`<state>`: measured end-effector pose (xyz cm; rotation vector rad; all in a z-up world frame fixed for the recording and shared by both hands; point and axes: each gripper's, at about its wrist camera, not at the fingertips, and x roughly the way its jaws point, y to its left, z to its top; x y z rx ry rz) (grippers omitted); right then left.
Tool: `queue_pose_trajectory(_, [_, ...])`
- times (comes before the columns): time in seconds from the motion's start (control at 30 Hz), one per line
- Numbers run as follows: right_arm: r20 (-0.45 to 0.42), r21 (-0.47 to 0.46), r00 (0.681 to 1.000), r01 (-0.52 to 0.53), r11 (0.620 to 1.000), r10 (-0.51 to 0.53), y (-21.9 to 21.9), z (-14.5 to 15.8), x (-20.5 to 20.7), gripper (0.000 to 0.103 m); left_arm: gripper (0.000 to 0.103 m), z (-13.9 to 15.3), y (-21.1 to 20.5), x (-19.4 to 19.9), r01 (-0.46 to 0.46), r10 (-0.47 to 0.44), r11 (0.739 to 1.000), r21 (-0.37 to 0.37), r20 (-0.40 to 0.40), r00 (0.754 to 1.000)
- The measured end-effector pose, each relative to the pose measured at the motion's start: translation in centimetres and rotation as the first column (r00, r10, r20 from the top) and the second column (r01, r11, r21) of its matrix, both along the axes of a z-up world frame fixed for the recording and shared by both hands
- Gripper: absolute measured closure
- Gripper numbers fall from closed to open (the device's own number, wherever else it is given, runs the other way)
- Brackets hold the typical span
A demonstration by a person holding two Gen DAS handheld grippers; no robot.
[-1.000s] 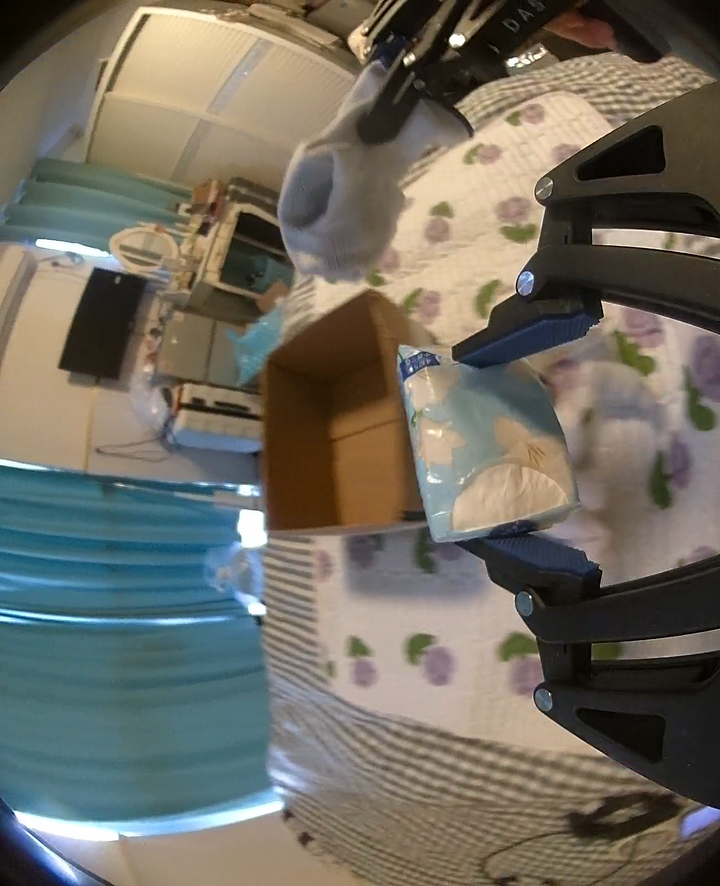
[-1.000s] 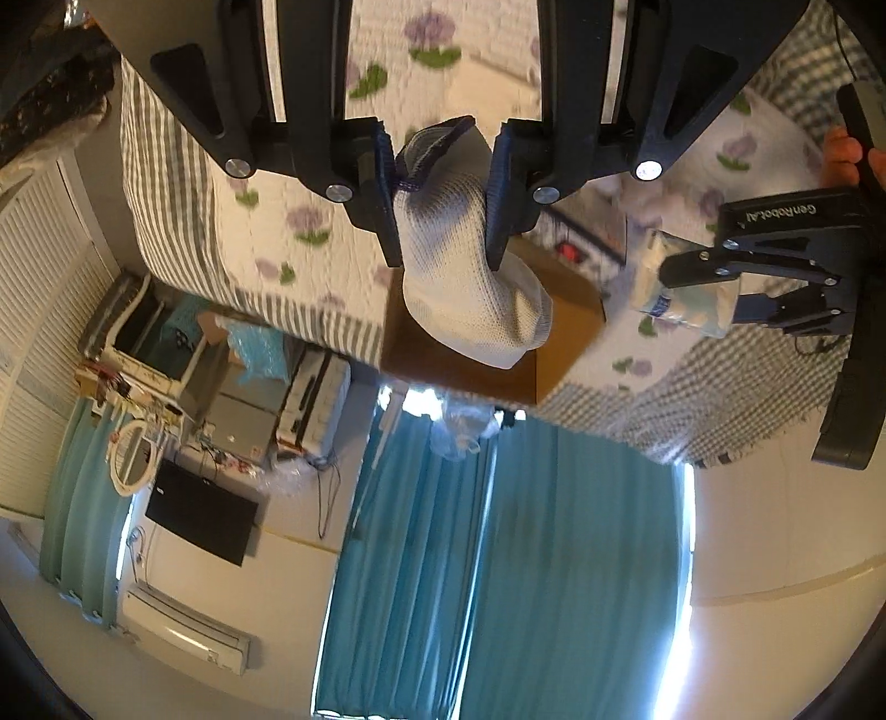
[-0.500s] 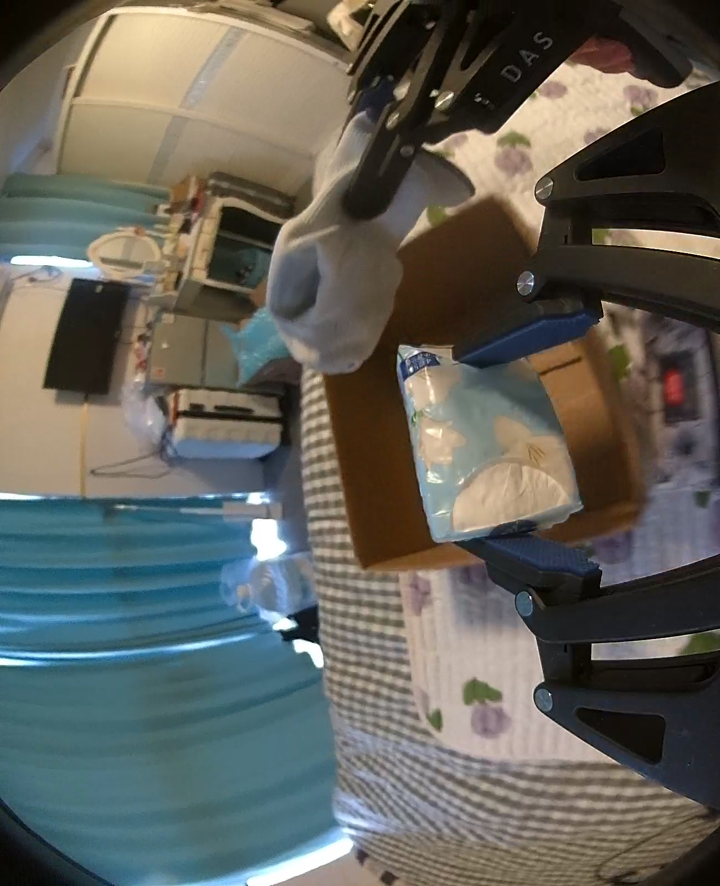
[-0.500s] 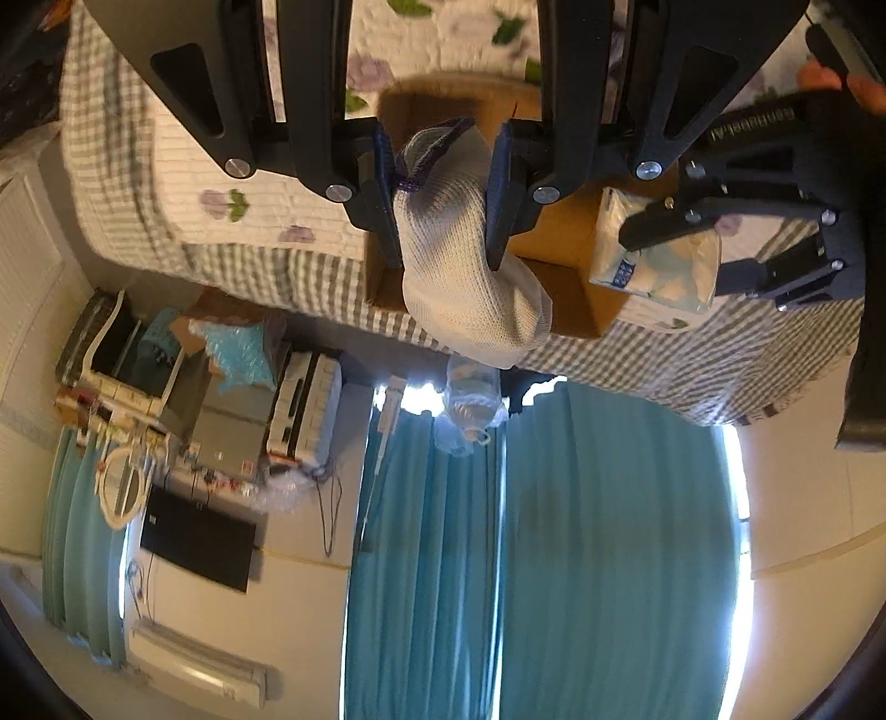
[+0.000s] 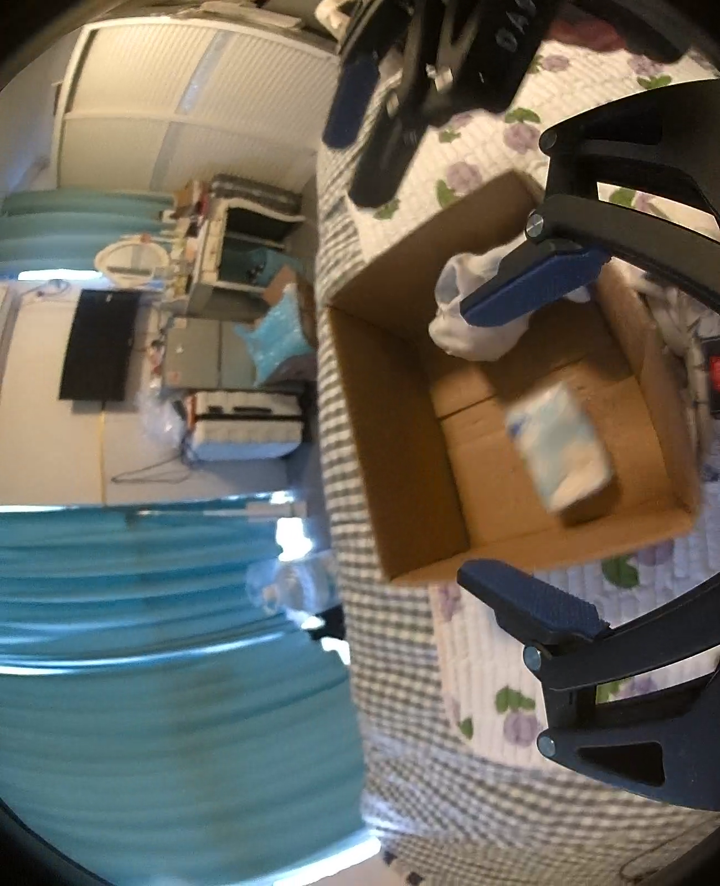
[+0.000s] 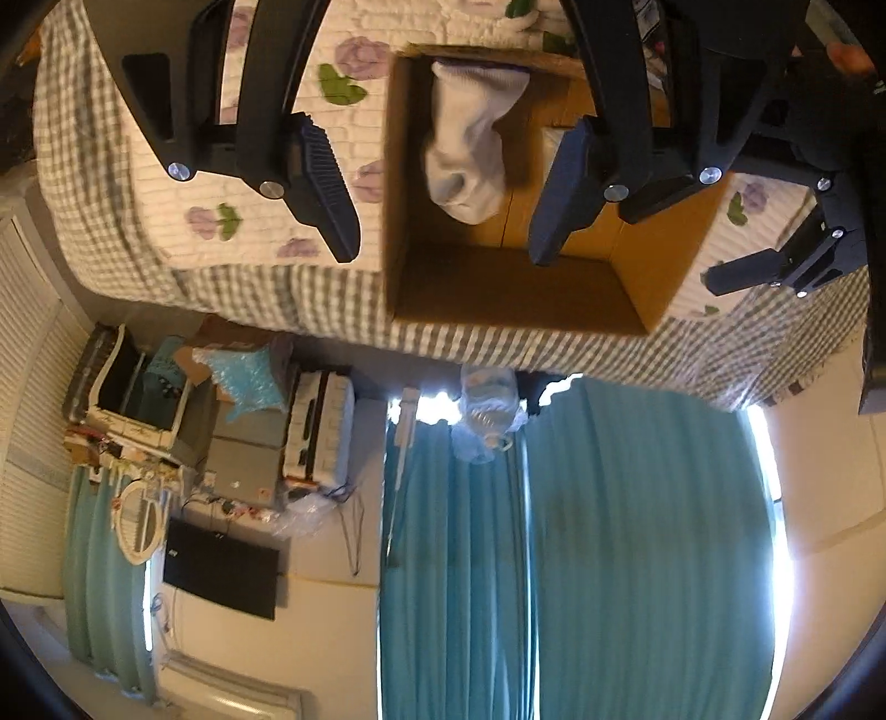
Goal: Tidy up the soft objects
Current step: 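Drop the blue tissue packet into the box with the left tool while the right tool drops the sock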
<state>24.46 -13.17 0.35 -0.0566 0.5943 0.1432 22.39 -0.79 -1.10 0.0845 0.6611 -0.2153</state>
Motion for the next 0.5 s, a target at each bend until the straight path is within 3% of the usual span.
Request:
queue_pose_trajectory(0.3, [0.089,-0.069,0.996,0.023,0.997,-0.017,-1.2,8.5,-8.8,0.019,0.015,8.2,1.2,-7.9,-0.036,0.033,0.999,0.022,0.103,0.994])
queue_pose_trajectory(0.37, [0.107,-0.077,0.994,0.025,0.997,-0.017,-1.6,10.3,-11.4,0.015,0.001,9.8,1.3,-10.3,-0.049,0.047,0.999,0.018,0.125,0.991])
queue_pose_trajectory(0.5, [0.119,-0.073,0.993,0.016,0.997,-0.007,-2.8,12.4,-16.1,0.011,0.0,11.3,1.8,-14.8,-0.076,0.072,0.997,0.021,0.171,0.983])
